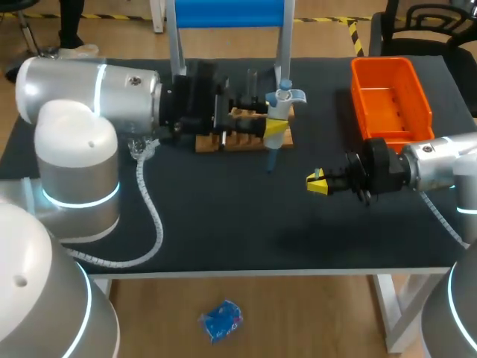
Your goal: Invert the test tube, pick up the pipette, mount the tip to pipette, aspirate from beaker and dispense into the tube, eject the tip, return the pipette, and cap with the stopper.
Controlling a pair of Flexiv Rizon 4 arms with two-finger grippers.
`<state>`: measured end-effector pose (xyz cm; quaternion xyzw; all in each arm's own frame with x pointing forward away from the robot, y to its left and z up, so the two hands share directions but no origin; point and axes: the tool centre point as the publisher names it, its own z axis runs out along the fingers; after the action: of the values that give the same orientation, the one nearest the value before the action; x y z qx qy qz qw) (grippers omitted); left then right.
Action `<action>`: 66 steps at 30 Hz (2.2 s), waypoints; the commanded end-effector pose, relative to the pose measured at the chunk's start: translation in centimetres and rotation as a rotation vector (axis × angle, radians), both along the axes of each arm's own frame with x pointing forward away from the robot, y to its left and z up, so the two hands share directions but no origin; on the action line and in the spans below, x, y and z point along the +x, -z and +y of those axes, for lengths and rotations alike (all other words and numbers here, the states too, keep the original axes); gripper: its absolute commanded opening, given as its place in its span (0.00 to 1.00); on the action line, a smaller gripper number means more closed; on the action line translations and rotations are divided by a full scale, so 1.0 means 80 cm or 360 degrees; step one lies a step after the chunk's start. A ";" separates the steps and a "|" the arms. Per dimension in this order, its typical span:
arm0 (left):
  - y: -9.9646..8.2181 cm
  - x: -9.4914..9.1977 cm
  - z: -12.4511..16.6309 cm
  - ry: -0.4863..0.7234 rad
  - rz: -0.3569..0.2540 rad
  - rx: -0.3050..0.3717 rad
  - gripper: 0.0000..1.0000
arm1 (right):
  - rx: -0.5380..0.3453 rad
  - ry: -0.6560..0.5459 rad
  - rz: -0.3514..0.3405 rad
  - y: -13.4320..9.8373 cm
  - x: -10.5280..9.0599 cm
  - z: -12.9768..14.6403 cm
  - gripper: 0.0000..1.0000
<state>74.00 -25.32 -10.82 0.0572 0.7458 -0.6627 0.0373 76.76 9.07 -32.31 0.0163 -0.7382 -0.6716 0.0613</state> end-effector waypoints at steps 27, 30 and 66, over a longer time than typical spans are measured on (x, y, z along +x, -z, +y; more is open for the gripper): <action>0.009 0.018 -0.010 -0.0030 0.0114 -0.0042 0.00 | -0.0039 -0.0005 -0.0053 0.004 0.007 0.012 0.00; 0.009 0.018 -0.010 -0.0030 0.0114 -0.0042 0.00 | -0.0039 -0.0027 -0.0082 0.010 0.012 0.026 0.00; 0.009 0.018 -0.010 -0.0030 0.0114 -0.0042 0.00 | 0.0085 -0.0084 -0.0221 0.018 0.006 0.092 0.00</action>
<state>75.49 -26.09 -11.49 0.0263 0.7393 -0.6727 0.0164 77.08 15.96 -33.39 0.0826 -0.7236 -0.6847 0.0280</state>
